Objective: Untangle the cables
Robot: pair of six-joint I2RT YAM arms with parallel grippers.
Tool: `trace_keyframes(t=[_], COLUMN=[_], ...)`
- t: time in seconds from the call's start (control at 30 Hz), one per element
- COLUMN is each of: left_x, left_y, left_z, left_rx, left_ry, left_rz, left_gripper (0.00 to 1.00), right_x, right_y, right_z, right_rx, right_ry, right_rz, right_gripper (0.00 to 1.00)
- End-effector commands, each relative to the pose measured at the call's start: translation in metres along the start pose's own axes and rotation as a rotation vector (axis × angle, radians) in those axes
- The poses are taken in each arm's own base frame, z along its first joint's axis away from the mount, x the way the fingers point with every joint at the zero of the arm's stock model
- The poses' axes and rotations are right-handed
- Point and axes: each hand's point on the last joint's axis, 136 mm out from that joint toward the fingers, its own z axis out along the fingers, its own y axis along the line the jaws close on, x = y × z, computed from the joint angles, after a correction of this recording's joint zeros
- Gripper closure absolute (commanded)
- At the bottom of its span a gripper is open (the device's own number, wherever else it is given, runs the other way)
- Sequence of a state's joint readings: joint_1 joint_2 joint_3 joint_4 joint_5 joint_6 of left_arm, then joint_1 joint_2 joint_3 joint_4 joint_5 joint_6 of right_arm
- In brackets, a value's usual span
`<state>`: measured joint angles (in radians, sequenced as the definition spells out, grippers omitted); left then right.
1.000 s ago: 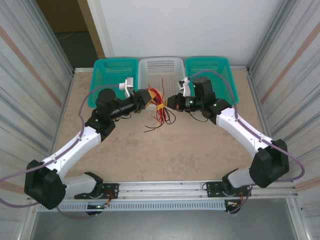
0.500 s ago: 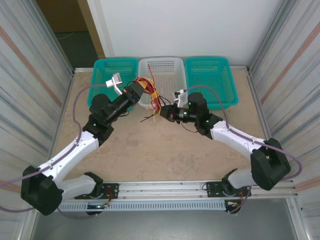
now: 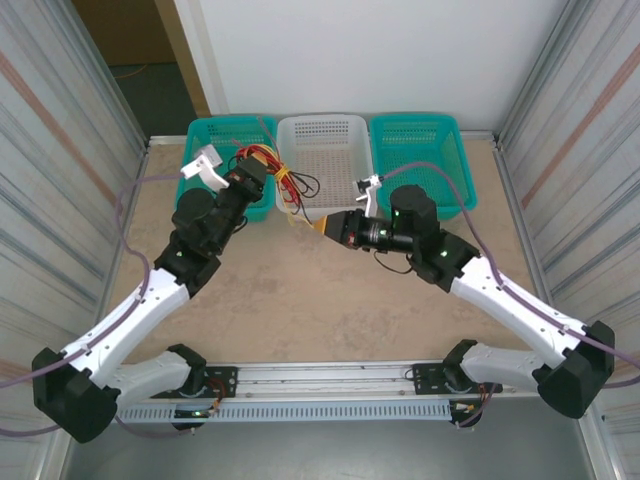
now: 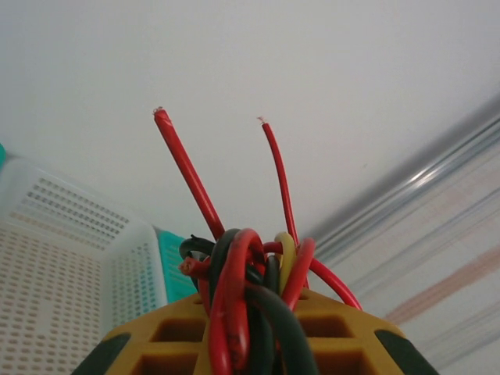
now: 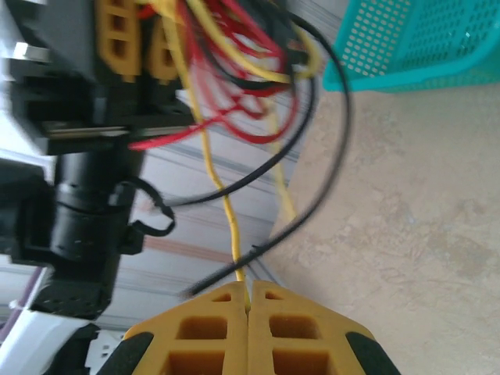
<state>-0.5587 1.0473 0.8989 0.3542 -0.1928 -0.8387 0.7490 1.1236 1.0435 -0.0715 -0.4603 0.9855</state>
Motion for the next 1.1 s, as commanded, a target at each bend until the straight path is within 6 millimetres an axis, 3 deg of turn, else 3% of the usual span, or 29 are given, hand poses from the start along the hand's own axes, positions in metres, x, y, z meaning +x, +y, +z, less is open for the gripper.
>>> trace_keyframes(t=[0.0,0.2,0.33,0.5,0.73,0.9,1.07], left_x=[-0.015,0.019,0.036,0.053,0.039,0.017,-0.012], left_y=[0.008,0.021,0.009,-0.033,-0.095,-0.127,-0.145], left_z=[-0.007,-0.013,-0.018,-0.028,-0.058,-0.066,-0.061], left_rx=[-0.07,-0.105,-0.002,0.23,0.482,0.609,0.655], left_ry=[-0.068,0.034,0.106,0.257,0.327,0.28,0.165], left_rz=[0.111,0.234,0.215,0.138,0.015,-0.077,-0.117], left_gripper=[1.0,1.0,1.0,1.0,1.0,1.0,1.0], right_x=[-0.011,-0.057,-0.1,-0.157,-0.195,-0.191,-0.158], right_y=[0.032,0.084,0.088,0.05,-0.019,-0.076,-0.103], right_z=[-0.019,-0.036,-0.052,-0.062,-0.053,-0.028,0.007], right_rx=[0.005,0.022,0.032,0.09,0.164,0.19,0.177], right_ry=[-0.023,-0.117,-0.211,-0.266,-0.27,-0.244,-0.191], right_rz=[-0.099,-0.226,-0.227,-0.137,-0.032,0.093,0.172], right_gripper=[1.0,1.0,1.0,1.0,1.0,1.0,1.0])
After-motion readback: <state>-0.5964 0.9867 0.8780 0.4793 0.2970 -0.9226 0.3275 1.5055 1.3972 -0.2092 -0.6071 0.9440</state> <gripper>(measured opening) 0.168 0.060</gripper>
